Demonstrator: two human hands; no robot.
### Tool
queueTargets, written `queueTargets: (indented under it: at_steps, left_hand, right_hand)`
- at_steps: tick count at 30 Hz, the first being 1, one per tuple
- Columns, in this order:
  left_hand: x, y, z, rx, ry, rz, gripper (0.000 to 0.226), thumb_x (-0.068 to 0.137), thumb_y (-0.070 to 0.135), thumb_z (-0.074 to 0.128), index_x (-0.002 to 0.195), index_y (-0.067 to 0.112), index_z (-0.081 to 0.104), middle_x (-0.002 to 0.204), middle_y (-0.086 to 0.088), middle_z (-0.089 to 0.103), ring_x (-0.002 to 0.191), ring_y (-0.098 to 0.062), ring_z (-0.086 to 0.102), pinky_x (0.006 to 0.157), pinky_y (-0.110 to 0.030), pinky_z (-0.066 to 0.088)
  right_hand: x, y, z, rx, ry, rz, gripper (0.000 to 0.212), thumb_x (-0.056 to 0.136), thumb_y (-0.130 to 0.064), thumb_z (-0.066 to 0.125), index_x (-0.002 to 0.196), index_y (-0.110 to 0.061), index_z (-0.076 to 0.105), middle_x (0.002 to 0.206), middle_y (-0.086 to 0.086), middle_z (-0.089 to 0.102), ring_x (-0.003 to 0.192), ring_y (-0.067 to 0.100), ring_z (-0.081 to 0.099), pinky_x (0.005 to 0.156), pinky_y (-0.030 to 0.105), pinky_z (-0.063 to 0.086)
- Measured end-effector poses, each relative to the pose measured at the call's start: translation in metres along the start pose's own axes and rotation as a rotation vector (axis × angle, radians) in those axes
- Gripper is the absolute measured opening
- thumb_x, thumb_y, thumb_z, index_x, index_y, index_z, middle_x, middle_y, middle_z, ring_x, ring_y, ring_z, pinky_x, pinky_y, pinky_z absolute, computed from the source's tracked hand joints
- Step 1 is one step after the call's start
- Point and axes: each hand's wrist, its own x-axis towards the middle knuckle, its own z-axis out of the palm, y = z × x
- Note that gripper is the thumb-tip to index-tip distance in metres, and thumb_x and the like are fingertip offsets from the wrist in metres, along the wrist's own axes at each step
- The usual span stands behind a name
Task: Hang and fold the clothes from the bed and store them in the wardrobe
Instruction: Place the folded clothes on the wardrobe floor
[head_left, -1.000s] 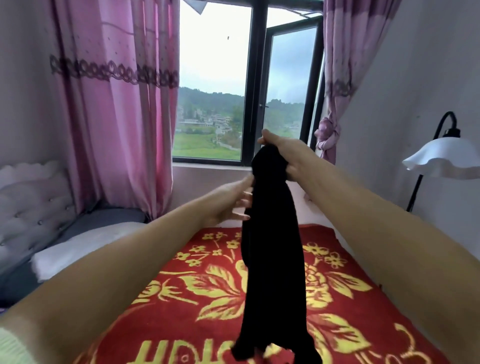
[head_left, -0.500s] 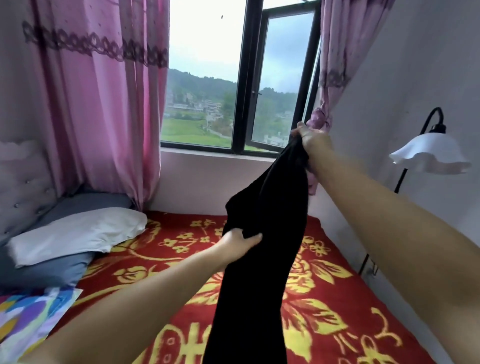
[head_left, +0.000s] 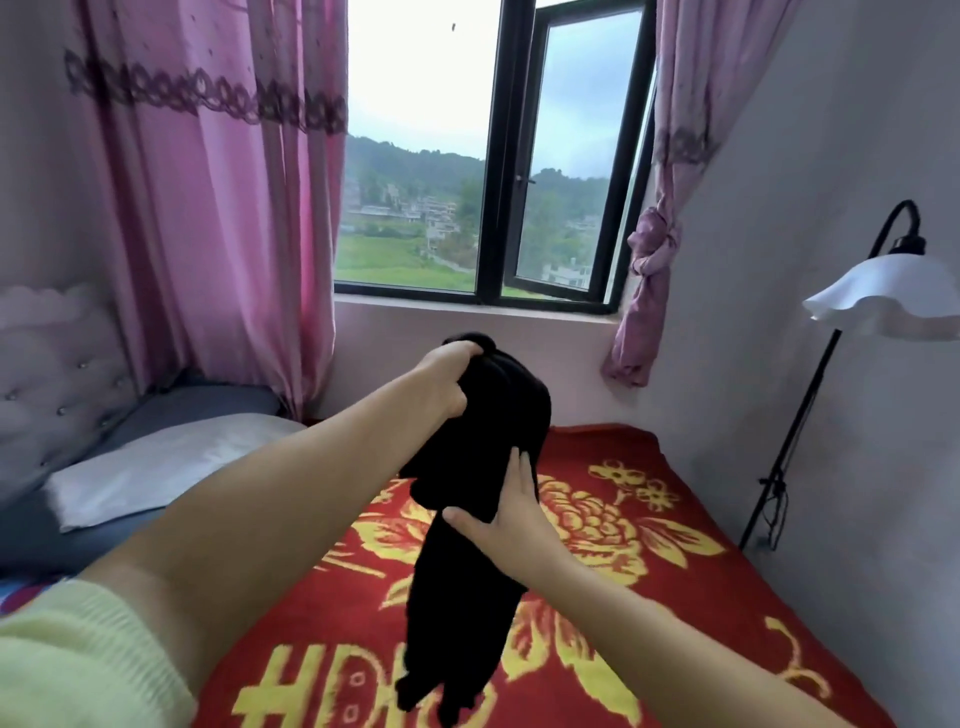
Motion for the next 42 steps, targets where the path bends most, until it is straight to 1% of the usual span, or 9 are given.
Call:
queueTargets:
  at_steps: [2, 4, 12, 18, 21, 25, 31, 37, 42]
  left_hand:
    - [-0.005, 0.005, 0.003, -0.035, -0.047, 0.036, 0.033, 0.091, 0.022, 0.062, 0.118, 0.004, 0.058, 0.111, -0.015, 0.066, 0.102, -0.028, 0.064, 0.088, -0.037, 0.053]
    - [-0.011, 0.003, 0.0, -0.038, -0.18, 0.081, 0.02, 0.091, 0.026, 0.063, 0.099, 0.009, 0.06, 0.082, -0.007, 0.068, 0.074, -0.017, 0.067, 0.063, -0.027, 0.055]
    - [-0.017, -0.079, -0.043, 0.529, -0.467, 0.419, 0.047, 0.095, 0.027, 0.054, 0.14, 0.022, 0.04, 0.137, 0.004, 0.052, 0.113, 0.003, 0.053, 0.09, -0.008, 0.041]
    - [-0.032, -0.097, -0.069, 0.719, -0.764, 0.197, 0.108, 0.077, 0.034, 0.075, 0.141, 0.061, -0.007, 0.135, 0.034, 0.027, 0.118, 0.016, 0.042, 0.088, -0.009, 0.043]
    - [-0.036, -0.113, -0.054, 1.005, -0.586, 0.525, 0.114, 0.077, 0.029, 0.073, 0.137, 0.062, -0.018, 0.145, 0.016, 0.02, 0.125, -0.008, 0.038, 0.091, -0.017, 0.041]
    - [-0.021, -0.115, -0.024, 0.771, -0.204, 0.929, 0.054, 0.084, 0.001, 0.054, 0.134, 0.02, 0.047, 0.118, -0.002, 0.061, 0.109, -0.02, 0.059, 0.086, -0.026, 0.048]
    - [-0.004, -0.083, 0.0, 0.371, -0.192, 0.6, 0.014, 0.098, 0.024, 0.052, 0.098, 0.023, 0.066, 0.097, -0.001, 0.072, 0.091, -0.016, 0.069, 0.077, -0.023, 0.053]
    - [-0.008, -0.079, 0.005, 0.004, -0.452, 0.121, 0.04, 0.097, 0.045, 0.044, 0.11, 0.012, 0.064, 0.095, -0.003, 0.075, 0.086, -0.017, 0.072, 0.062, -0.029, 0.057]
    - [-0.002, -0.056, -0.015, 0.069, -0.366, 0.198, 0.019, 0.099, 0.018, 0.048, 0.094, 0.016, 0.066, 0.069, 0.003, 0.068, 0.057, -0.009, 0.064, 0.05, -0.022, 0.052]
  right_hand:
    - [0.015, -0.001, -0.001, 0.187, 0.09, 0.047, 0.06, 0.094, -0.042, 0.054, 0.142, -0.012, 0.037, 0.119, 0.005, 0.057, 0.097, 0.017, 0.06, 0.074, 0.022, 0.048]
    - [0.028, -0.007, -0.011, 0.243, 0.16, 0.088, 0.033, 0.098, -0.032, 0.049, 0.112, -0.004, 0.06, 0.083, 0.005, 0.061, 0.064, 0.015, 0.056, 0.06, 0.029, 0.046]
    - [0.073, -0.024, -0.084, 0.91, 0.338, 0.364, 0.016, 0.096, -0.012, 0.051, 0.082, -0.006, 0.055, 0.079, 0.013, 0.055, 0.067, 0.025, 0.054, 0.06, 0.031, 0.045]
    - [0.083, -0.003, -0.097, 0.94, 0.273, 0.477, 0.029, 0.097, -0.005, 0.035, 0.07, -0.012, 0.04, 0.071, 0.009, 0.039, 0.059, 0.018, 0.041, 0.053, 0.027, 0.037]
    - [0.09, 0.007, -0.091, 1.144, 0.304, 0.533, 0.031, 0.094, 0.001, 0.026, 0.068, -0.009, 0.037, 0.067, 0.012, 0.035, 0.055, 0.021, 0.041, 0.051, 0.029, 0.038]
    - [0.081, 0.005, -0.089, 1.263, 0.253, 0.521, 0.029, 0.097, -0.006, 0.03, 0.072, -0.01, 0.044, 0.061, 0.009, 0.047, 0.049, 0.02, 0.05, 0.048, 0.024, 0.043]
    - [0.036, -0.004, -0.097, 0.728, -0.182, 0.165, 0.056, 0.085, -0.069, 0.048, 0.121, -0.026, 0.055, 0.106, -0.001, 0.069, 0.1, 0.017, 0.066, 0.079, 0.033, 0.053]
    - [0.029, 0.013, -0.089, 0.496, 0.027, -0.033, 0.045, 0.087, -0.026, 0.068, 0.127, -0.023, 0.047, 0.114, 0.0, 0.066, 0.104, 0.013, 0.065, 0.095, 0.035, 0.051]
    - [0.034, 0.029, -0.098, 0.682, 0.125, 0.067, 0.019, 0.101, -0.012, 0.044, 0.101, -0.011, 0.063, 0.069, -0.003, 0.06, 0.057, 0.009, 0.055, 0.054, 0.023, 0.047]
